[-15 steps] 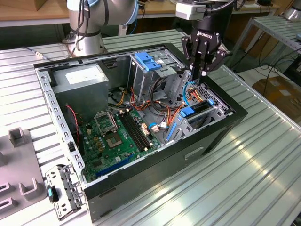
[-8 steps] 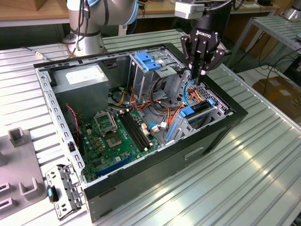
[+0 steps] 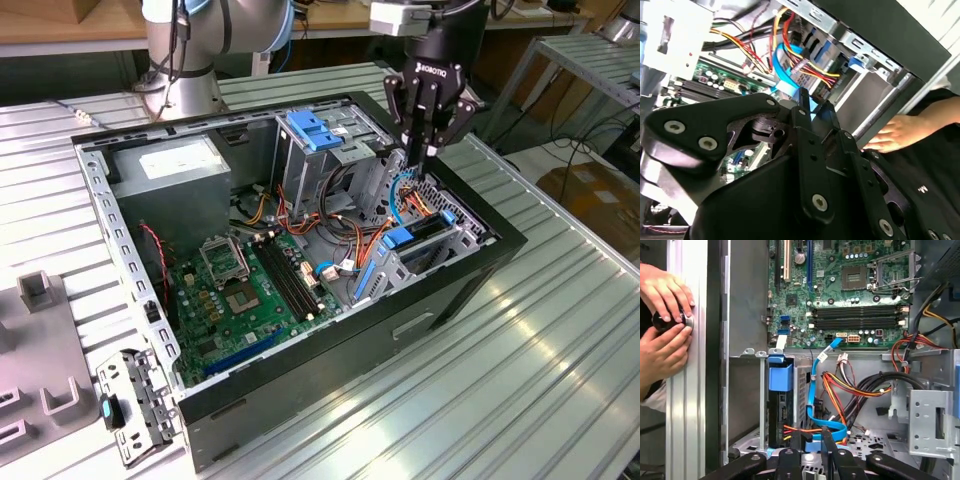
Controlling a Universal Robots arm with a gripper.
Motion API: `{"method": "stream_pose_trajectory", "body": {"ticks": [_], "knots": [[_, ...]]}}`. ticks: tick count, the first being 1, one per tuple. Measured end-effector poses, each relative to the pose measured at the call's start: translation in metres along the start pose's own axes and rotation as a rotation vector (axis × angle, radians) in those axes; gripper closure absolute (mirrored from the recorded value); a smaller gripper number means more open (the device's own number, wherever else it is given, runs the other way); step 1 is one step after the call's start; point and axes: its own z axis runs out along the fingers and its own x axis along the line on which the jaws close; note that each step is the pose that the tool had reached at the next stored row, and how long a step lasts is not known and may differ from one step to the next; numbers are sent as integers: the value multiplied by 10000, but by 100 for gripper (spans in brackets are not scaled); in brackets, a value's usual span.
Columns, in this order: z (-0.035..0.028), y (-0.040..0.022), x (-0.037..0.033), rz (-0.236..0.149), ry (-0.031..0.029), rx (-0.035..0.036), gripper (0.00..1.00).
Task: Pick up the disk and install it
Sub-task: 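Insert the second disk wire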
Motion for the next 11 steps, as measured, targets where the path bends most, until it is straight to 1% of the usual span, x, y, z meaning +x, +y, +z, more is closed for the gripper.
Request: {"method": "stream_pose_trajectory", "body": {"ticks": [1, 2, 3, 7, 8, 9, 11], "knots": [[8, 0, -4, 2, 126, -1, 70], [18, 0, -7, 3, 221, -1, 70], [33, 0, -12, 4, 290, -2, 70], [66, -1, -23, 5, 415, -2, 71], [73, -1, -25, 5, 446, -3, 78], [75, -1, -26, 5, 462, -3, 84], [80, -1, -27, 6, 466, -3, 84]]}}
